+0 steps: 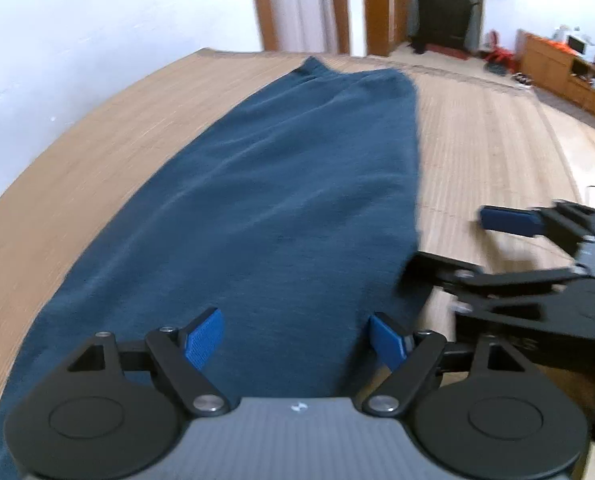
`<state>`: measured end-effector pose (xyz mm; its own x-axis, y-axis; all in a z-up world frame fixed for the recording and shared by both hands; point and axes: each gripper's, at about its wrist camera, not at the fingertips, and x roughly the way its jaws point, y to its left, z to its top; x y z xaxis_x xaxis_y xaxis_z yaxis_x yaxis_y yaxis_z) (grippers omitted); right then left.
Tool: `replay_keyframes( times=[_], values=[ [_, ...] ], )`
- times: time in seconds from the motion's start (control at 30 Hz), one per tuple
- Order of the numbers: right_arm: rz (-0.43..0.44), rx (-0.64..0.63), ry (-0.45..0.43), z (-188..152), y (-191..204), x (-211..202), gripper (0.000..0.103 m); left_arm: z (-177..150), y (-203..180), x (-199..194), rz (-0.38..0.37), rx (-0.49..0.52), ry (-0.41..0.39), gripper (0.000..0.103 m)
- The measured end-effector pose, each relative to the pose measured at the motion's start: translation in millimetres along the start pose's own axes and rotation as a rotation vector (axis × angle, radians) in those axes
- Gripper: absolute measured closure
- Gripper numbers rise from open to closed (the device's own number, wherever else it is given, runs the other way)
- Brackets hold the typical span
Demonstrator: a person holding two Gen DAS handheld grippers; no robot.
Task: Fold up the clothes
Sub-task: 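Lift both grippers off the pants and move back over the waistband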
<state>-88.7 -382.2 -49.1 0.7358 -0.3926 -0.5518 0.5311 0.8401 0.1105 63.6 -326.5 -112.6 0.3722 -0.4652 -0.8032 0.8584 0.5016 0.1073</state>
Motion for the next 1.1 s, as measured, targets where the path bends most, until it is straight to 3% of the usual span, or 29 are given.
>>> replay_keyframes(
  times=[0.33, 0.5, 0.63, 0.8, 0.93, 1.1],
  values=[
    [0.015, -0.103, 0.006, -1.9, 7.1, 3.6, 0.026, 22.9, 43.0, 2.3, -0.027, -0.228, -0.003, 0.024],
    [0.006, -0.116, 0.002, 3.1, 14.0, -5.7, 0.025, 20.4, 54.0, 8.3, -0.063, -0.31, 0.013, 0.025],
    [0.032, -0.204, -0.042, 8.2, 38.3, -3.3, 0.025, 22.4, 59.4, 7.5, -0.084, -0.339, 0.01, 0.027],
    [-0.007, -0.294, -0.007, 12.8, 67.9, 28.6, 0.024, 28.3, 63.5, 2.9, -0.115, -0.359, -0.002, 0.028],
    [-0.112, -0.324, -0.004, 23.3, 79.9, 48.4, 0.022, 33.3, 62.5, -5.3, -0.12, -0.342, -0.022, 0.028],
    [-0.203, -0.383, -0.052, 16.2, 77.2, 37.4, 0.021, 45.0, 71.7, -14.2, -0.107, -0.334, -0.082, 0.026]
  ],
)
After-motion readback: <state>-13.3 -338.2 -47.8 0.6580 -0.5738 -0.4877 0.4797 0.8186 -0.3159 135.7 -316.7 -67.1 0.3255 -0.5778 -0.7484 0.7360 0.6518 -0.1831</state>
